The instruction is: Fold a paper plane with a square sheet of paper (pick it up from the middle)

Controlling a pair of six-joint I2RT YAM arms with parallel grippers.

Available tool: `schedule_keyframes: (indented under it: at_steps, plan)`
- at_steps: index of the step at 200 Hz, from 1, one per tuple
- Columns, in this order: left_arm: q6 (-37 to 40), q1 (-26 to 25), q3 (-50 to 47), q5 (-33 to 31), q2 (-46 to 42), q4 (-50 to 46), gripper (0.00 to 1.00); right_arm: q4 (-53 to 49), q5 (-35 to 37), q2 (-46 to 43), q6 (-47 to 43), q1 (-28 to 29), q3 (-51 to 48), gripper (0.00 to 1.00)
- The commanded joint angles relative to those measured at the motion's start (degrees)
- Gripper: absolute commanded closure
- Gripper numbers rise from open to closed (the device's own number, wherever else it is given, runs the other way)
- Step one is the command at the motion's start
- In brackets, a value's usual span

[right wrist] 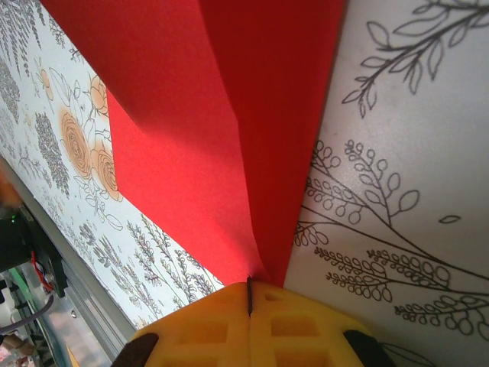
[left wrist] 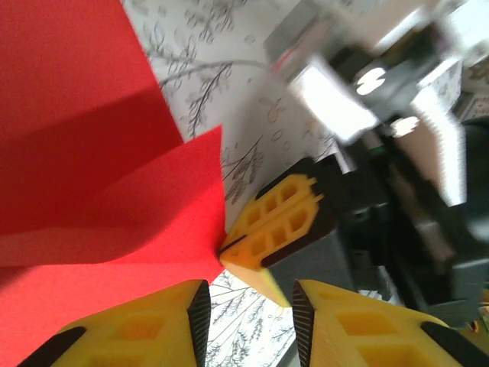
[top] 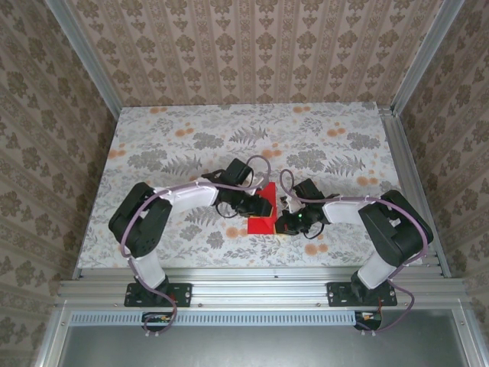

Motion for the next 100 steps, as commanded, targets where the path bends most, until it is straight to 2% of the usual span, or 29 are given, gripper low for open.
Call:
schedule_keyframes:
  at_steps: [1, 21, 62, 100]
  plan:
    - [-9.6, -0.6, -3.0, -0.6, -0.1, 12.1, 0.65, -7.4, 3.1, 2.4, 0.5, 0.9, -1.1, 1.0]
    - [-12.4, -1.2, -5.1, -3.2, 0.1, 15.7, 0.68, -6.9, 3.0, 2.5, 1.1, 1.0, -1.4, 1.0]
    - [-17.1, -1.7, -7.6, -3.6, 3.0, 23.2, 0.74, -7.1, 3.1, 2.5, 1.1, 0.9, -1.0, 1.0]
    - [-17.6, -2.7, -7.6, -4.2, 3.5, 22.2, 0.8, -7.4, 3.5, 2.5, 1.1, 0.8, -0.8, 1.0]
